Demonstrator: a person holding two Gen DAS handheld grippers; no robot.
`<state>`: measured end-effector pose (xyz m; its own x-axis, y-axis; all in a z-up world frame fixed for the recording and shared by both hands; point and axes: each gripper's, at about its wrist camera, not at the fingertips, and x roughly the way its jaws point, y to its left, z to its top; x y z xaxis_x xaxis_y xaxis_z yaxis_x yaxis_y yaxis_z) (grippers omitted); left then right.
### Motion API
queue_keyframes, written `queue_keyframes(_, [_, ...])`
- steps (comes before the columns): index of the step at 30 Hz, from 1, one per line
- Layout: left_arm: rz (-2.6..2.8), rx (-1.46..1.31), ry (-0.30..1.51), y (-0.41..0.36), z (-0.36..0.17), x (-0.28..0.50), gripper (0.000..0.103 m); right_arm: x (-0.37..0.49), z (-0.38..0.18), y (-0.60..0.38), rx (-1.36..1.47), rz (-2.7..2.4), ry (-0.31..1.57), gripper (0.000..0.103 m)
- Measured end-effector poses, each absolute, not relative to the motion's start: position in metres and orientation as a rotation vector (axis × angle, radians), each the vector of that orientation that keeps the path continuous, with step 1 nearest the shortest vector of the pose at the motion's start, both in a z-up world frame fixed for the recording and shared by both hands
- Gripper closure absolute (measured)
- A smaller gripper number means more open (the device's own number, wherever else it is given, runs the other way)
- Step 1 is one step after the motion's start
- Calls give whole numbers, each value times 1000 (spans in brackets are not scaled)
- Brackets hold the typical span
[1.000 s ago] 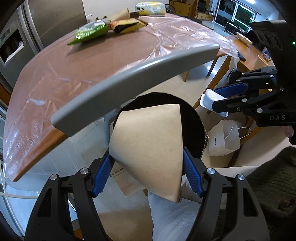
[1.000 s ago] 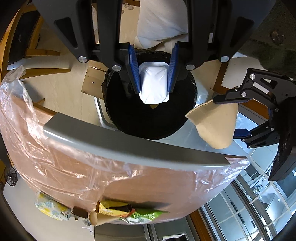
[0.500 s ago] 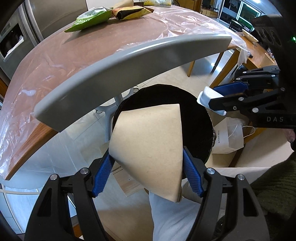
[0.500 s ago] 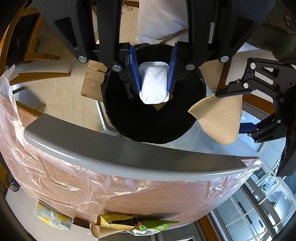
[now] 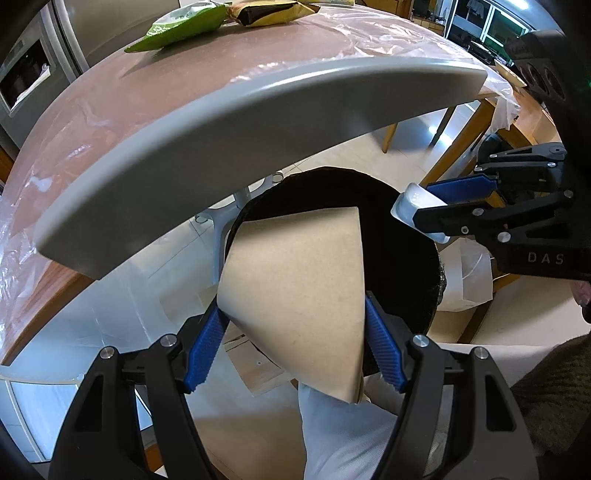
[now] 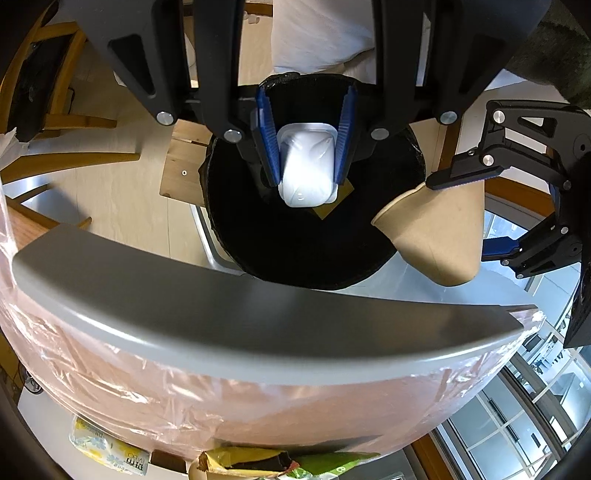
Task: Collect trash
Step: 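Carry the paper cone and white box with both tools over the black bin, then open both tools to drop the paper cone and white box into the bin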
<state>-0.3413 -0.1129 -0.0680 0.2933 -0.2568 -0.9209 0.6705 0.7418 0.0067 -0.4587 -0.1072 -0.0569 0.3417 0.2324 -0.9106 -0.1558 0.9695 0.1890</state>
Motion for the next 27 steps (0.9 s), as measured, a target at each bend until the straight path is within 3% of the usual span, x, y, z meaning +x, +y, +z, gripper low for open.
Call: queue_keyframes(27, [-608,448,1124,-121,-75,-337,31,-451,-69,-107,53,223,1213,74])
